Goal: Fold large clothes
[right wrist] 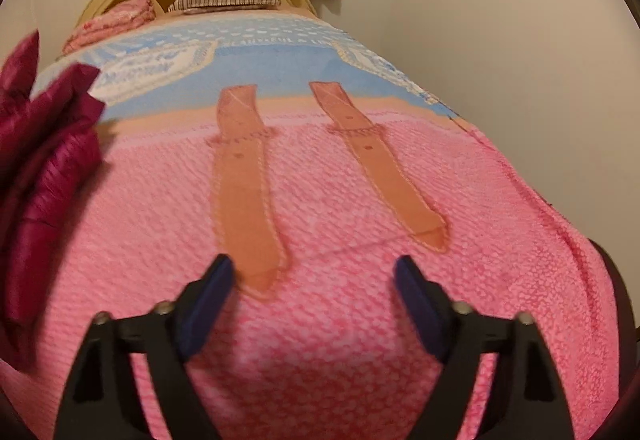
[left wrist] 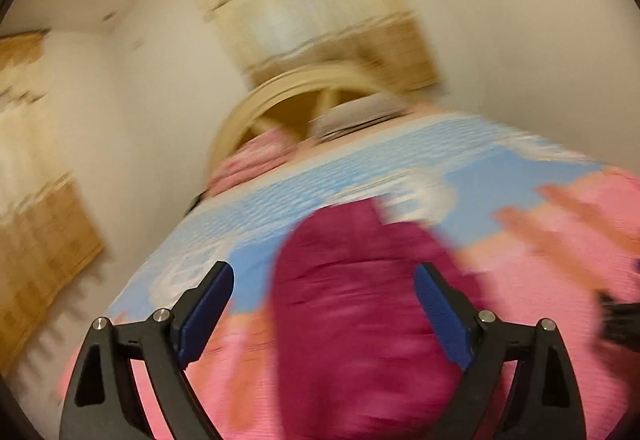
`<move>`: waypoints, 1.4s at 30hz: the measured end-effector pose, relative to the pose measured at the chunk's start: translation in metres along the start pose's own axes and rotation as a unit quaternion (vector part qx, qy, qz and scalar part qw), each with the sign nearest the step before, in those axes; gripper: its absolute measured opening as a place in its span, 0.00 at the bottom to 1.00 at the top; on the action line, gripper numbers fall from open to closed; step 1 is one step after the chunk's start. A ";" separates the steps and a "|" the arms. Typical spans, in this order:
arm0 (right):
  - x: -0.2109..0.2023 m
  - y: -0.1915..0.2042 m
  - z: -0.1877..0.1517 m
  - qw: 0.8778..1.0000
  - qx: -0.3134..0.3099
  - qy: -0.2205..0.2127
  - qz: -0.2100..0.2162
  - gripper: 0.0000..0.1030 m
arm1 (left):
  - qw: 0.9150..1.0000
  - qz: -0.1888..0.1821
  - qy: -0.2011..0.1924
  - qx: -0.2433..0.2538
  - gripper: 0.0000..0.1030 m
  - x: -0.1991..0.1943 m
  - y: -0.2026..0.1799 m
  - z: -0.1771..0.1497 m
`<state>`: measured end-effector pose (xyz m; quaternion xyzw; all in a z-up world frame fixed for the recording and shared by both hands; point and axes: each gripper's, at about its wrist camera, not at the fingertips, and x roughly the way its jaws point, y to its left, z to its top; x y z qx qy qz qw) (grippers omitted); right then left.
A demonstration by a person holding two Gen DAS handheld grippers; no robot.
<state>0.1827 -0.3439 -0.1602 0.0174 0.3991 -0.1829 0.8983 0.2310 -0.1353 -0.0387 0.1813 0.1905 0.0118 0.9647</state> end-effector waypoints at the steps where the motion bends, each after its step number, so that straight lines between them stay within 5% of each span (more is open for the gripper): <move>1: -0.003 0.005 0.005 1.000 0.000 -0.004 0.007 0.75 | 1.000 0.016 0.017 -0.012 0.89 0.015 0.011 -0.003; 4: -0.015 0.021 0.021 0.999 0.001 -0.018 0.032 0.73 | 0.993 0.072 0.077 -0.049 0.89 0.064 0.047 -0.016; 8: -0.044 0.056 0.060 0.996 0.007 -0.054 0.077 0.73 | 0.981 0.098 0.130 -0.104 0.89 0.108 0.076 -0.034; 14: -0.066 0.133 0.122 0.986 -0.002 -0.074 0.148 0.72 | 0.982 0.069 0.156 -0.082 0.89 0.129 0.052 -0.047; 19: -0.049 0.185 0.145 0.984 0.000 -0.063 0.165 0.70 | 0.990 0.020 0.130 -0.058 0.89 0.107 0.012 -0.068; 23: -0.016 0.206 0.139 0.990 0.002 -0.051 0.133 0.66 | 0.990 -0.007 0.122 -0.070 0.89 0.099 0.024 -0.067; 27: 0.008 0.200 0.117 0.994 0.003 -0.031 0.107 0.66 | 0.979 0.036 0.115 -0.166 0.90 0.105 0.080 -0.059; 30: 0.018 0.190 0.101 0.995 0.014 -0.021 0.101 0.66 | 0.970 0.043 0.143 -0.192 0.90 0.130 0.096 -0.051; 35: 0.020 0.184 0.092 0.995 0.024 -0.030 0.092 0.66 | 0.975 0.035 0.153 -0.155 0.90 0.150 0.065 -0.040; 42: 0.025 0.182 0.079 0.995 0.026 -0.039 0.085 0.66 | 0.981 0.070 0.160 -0.079 0.90 0.168 0.021 -0.057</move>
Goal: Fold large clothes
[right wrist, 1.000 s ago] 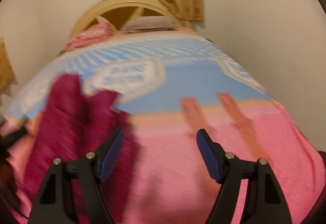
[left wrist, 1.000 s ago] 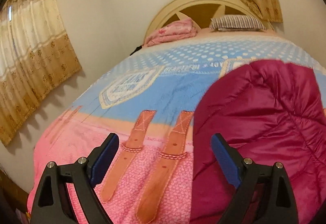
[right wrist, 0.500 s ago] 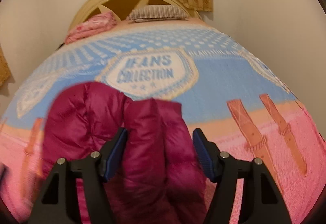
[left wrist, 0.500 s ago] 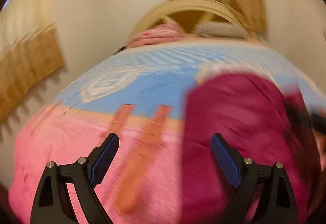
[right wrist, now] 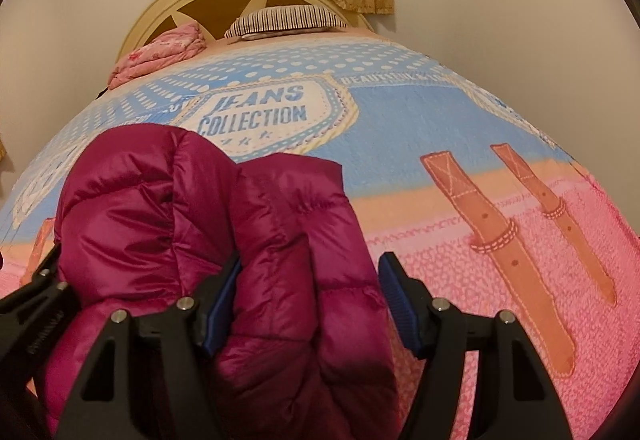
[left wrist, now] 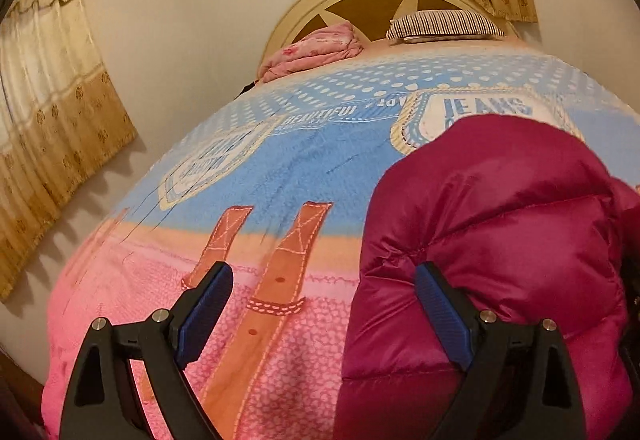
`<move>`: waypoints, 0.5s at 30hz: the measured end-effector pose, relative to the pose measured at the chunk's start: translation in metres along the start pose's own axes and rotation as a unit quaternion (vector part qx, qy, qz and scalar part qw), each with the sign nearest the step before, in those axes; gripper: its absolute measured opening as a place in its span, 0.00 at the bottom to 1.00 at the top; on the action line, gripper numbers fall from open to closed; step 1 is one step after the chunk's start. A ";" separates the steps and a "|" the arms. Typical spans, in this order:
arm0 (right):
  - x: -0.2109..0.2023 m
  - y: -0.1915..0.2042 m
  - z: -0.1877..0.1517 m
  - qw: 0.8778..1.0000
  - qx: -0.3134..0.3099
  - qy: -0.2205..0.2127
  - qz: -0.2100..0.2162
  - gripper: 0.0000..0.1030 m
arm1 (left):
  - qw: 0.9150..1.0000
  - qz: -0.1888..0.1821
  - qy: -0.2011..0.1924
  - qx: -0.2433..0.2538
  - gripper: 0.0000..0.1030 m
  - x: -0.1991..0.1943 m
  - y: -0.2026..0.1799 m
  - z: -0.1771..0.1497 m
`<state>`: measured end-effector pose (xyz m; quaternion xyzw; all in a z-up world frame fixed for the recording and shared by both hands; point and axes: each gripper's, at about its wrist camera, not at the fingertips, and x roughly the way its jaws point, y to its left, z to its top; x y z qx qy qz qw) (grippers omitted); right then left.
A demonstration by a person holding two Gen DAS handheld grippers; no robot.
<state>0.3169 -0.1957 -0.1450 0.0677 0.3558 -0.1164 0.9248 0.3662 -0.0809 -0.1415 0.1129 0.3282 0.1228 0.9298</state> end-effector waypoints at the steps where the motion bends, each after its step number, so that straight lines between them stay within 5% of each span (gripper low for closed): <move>1: 0.001 0.000 -0.001 1.000 -0.002 -0.001 -0.001 0.66 | 1.000 -0.001 0.001 -0.001 0.90 0.002 0.001 -0.001; 15: 0.011 -0.007 -0.007 1.000 0.016 0.005 0.006 0.68 | 0.999 -0.021 0.027 -0.013 0.94 0.022 0.000 -0.010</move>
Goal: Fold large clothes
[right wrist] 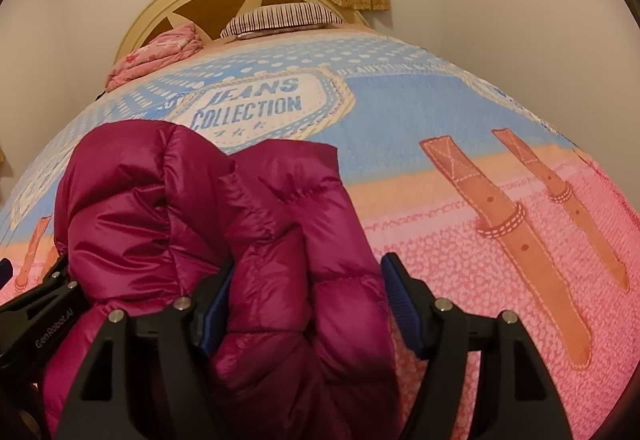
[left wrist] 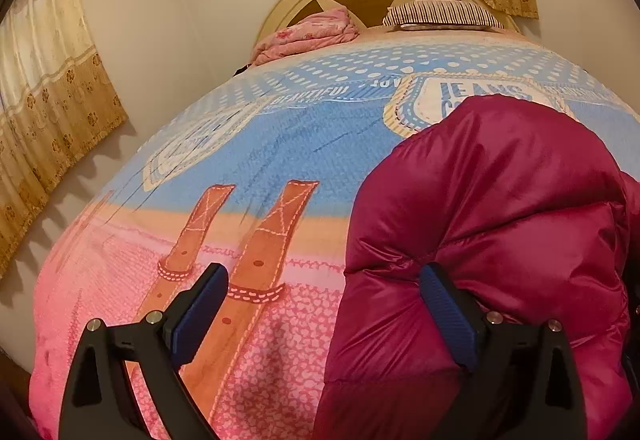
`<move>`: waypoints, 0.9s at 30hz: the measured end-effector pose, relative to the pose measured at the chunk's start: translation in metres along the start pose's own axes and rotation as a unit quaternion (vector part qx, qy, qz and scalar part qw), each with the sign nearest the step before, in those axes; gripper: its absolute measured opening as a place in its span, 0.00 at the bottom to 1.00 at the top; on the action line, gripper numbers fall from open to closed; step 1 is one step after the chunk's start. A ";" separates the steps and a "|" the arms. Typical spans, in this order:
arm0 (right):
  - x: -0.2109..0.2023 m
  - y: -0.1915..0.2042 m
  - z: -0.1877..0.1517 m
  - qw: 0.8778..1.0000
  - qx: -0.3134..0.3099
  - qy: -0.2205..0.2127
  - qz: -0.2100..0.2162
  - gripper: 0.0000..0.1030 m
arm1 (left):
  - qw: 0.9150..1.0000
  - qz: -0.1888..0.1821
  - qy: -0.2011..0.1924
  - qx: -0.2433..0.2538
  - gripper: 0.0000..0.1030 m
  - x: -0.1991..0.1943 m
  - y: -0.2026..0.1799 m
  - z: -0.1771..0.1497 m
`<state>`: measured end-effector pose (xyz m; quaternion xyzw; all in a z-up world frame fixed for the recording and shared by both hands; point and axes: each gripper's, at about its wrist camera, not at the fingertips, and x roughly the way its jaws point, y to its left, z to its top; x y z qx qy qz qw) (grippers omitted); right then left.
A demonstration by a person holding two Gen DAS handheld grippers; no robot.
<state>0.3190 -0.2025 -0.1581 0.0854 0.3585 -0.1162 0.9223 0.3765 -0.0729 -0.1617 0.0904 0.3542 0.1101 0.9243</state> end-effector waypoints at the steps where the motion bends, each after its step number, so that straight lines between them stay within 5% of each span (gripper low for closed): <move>1: 0.001 0.000 0.000 1.000 0.000 0.001 0.000 0.68 | 1.000 -0.001 0.001 0.000 0.94 0.001 0.000 0.000; 27: 0.015 0.000 -0.001 0.999 -0.002 0.033 0.002 0.72 | 1.000 -0.016 0.020 -0.005 0.95 0.013 0.001 -0.001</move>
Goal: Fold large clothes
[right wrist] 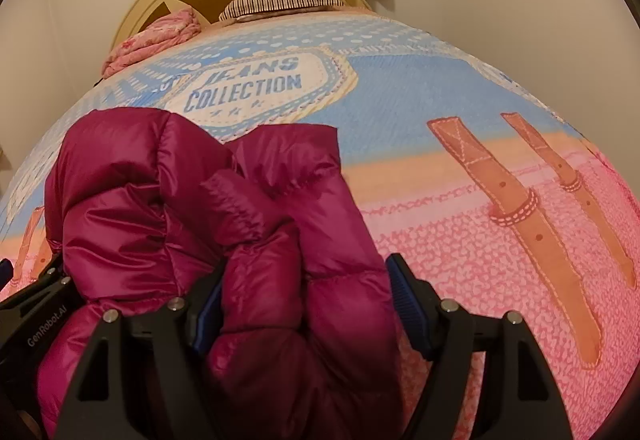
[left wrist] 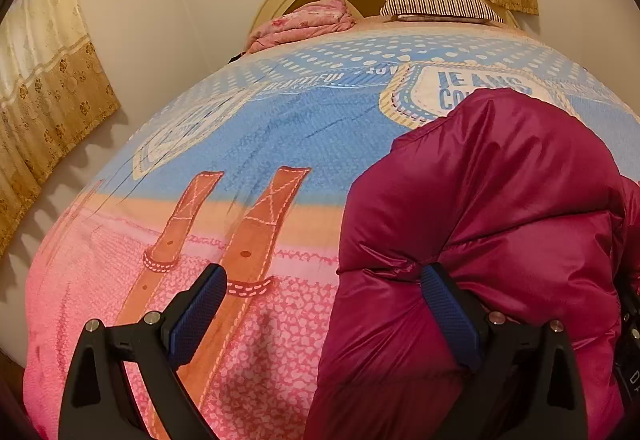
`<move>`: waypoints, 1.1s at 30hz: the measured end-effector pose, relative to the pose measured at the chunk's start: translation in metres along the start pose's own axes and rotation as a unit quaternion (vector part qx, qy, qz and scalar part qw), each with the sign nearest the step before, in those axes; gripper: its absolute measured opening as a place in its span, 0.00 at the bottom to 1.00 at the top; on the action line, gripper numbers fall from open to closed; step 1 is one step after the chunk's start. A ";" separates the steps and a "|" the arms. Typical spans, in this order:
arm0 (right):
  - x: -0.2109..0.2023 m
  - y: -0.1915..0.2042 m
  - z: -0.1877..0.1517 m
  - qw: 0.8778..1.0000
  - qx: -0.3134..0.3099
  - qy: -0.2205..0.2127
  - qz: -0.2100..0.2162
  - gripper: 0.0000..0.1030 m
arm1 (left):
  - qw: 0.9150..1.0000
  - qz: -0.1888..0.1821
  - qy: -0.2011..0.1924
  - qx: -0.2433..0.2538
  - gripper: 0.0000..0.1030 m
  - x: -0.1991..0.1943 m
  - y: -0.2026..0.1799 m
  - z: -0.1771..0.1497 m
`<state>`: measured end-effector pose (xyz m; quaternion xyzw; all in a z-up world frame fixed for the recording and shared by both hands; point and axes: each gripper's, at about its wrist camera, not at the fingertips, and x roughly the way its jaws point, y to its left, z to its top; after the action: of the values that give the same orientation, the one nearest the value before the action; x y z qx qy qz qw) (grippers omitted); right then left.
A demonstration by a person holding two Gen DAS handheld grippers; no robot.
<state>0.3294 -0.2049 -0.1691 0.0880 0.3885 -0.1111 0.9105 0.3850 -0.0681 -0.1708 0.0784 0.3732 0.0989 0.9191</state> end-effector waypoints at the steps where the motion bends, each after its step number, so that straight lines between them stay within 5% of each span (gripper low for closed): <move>1: 0.000 0.000 -0.001 1.000 0.001 0.001 0.001 0.72 | 1.000 0.000 0.000 0.000 0.95 0.000 0.000 0.000; 33: 0.008 -0.001 0.001 1.000 0.001 0.026 0.010 0.75 | 1.000 -0.013 0.013 -0.002 0.96 0.005 0.002 -0.001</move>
<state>0.3353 -0.2070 -0.1746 0.0956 0.4111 -0.0998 0.9010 0.3877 -0.0645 -0.1742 0.0710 0.3863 0.0889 0.9153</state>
